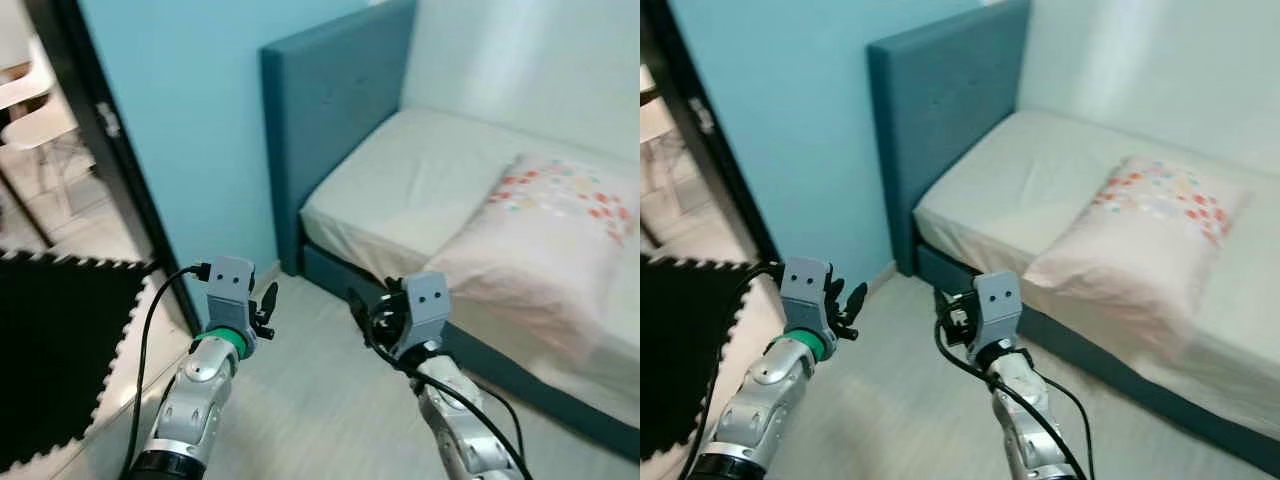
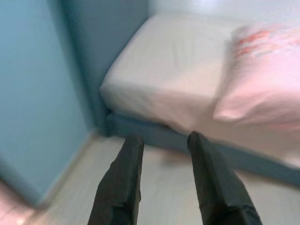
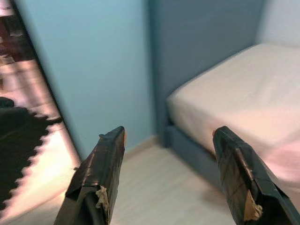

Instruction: Clean up the room

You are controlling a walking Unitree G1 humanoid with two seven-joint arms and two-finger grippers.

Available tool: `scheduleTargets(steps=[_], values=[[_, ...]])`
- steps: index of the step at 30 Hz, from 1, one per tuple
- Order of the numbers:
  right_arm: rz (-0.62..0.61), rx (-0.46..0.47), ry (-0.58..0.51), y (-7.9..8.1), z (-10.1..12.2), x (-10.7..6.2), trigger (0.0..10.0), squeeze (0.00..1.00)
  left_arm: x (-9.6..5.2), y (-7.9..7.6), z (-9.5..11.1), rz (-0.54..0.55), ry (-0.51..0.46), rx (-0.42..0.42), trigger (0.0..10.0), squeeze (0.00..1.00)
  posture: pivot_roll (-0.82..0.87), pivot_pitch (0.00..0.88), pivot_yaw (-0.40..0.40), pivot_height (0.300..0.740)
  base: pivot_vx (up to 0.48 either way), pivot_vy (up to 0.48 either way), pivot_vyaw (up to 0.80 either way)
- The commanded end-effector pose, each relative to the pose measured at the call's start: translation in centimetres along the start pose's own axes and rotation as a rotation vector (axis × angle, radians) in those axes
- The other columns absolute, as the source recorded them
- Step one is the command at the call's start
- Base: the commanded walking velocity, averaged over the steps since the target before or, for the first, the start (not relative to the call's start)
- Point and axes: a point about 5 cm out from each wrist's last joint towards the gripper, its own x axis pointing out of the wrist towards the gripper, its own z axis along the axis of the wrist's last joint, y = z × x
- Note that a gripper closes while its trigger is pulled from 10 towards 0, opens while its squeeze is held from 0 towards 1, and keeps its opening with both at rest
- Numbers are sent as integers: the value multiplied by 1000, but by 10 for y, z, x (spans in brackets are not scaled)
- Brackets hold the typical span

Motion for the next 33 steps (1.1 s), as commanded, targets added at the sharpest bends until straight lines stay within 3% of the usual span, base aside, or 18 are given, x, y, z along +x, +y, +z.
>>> scheduleTargets(steps=[1, 20, 33], values=[[16, 17, 19, 7, -5, -1, 10000, 0, -3, 5, -7, 12, 29, 3, 10000, 0, -139, 29, 90, 738, 0, 0, -800], [6, 16, 6, 5, -2, -1, 10000, 0, -2, 0, 5, -65, -14, 21, 10000, 0, -144, 26, 98, 738, 0, 0, -800], [18, 21, -11, 7, 0, 1, 10000, 0, -1, -2, 8, -58, -33, 14, 10000, 0, -147, 13, 98, 738, 0, 0, -800]])
